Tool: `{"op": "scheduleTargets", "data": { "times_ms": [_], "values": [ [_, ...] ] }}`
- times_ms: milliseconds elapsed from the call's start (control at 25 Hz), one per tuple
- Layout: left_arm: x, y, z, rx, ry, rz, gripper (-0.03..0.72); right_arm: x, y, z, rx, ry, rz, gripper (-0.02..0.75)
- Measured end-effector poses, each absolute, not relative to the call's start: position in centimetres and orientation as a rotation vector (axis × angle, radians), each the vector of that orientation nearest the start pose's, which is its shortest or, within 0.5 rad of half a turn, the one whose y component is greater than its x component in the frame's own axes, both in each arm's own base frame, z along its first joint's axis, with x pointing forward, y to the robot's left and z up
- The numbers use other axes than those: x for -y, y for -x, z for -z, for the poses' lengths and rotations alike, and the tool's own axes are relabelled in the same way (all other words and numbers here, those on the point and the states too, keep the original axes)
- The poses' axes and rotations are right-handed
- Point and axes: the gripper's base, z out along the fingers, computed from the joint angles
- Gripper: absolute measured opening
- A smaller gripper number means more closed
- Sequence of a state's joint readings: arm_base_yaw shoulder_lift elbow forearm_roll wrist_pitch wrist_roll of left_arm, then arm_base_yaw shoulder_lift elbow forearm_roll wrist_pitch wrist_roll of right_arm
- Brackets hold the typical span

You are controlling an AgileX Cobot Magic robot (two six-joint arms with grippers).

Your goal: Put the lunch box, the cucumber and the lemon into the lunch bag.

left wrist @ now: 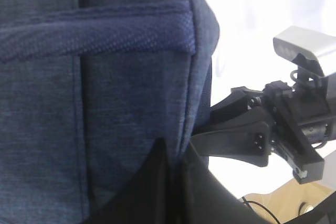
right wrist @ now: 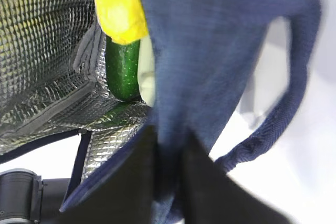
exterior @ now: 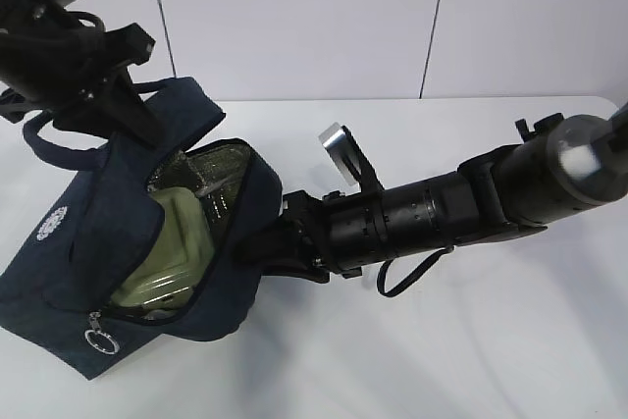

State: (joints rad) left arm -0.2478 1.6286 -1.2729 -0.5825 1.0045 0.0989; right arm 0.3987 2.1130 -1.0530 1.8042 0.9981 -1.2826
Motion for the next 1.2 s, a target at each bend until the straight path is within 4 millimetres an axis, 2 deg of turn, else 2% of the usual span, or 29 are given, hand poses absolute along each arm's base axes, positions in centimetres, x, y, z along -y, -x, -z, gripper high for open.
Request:
{"op": "scheduleTargets", "data": {
  "times_ms": [120,280,320,640,1200],
  "values": [
    [12.2,-31.2,-28.2,-2.782,-0.144,0.792,-0.001,-21.6,-32.1,-12.0,-2.362,0.256,-1.637,0.183],
    [12.2,-31.2,-28.2,-2.786,-0.147,0.79,-0.001,-21.6,-32.1,-11.9,-2.365,0.266,-1.634,0.036],
    [12.2,-31.2,-28.2,-2.787,-0.148,0.788,-0.001,-21.6,-32.1,-11.9,-2.365,0.266,-1.634,0.019],
    [12.2,-31.1,-28.2,-2.793,-0.153,0.785,-0.001,-20.8,-32.4,-12.2,-2.366,0.291,-1.615,0.004],
    [12.5,-31.0,-28.3,-2.786,-0.159,0.833,-0.001,-19.0,-31.6,-19.2,-2.316,0.516,-1.367,0.0]
  ]
}}
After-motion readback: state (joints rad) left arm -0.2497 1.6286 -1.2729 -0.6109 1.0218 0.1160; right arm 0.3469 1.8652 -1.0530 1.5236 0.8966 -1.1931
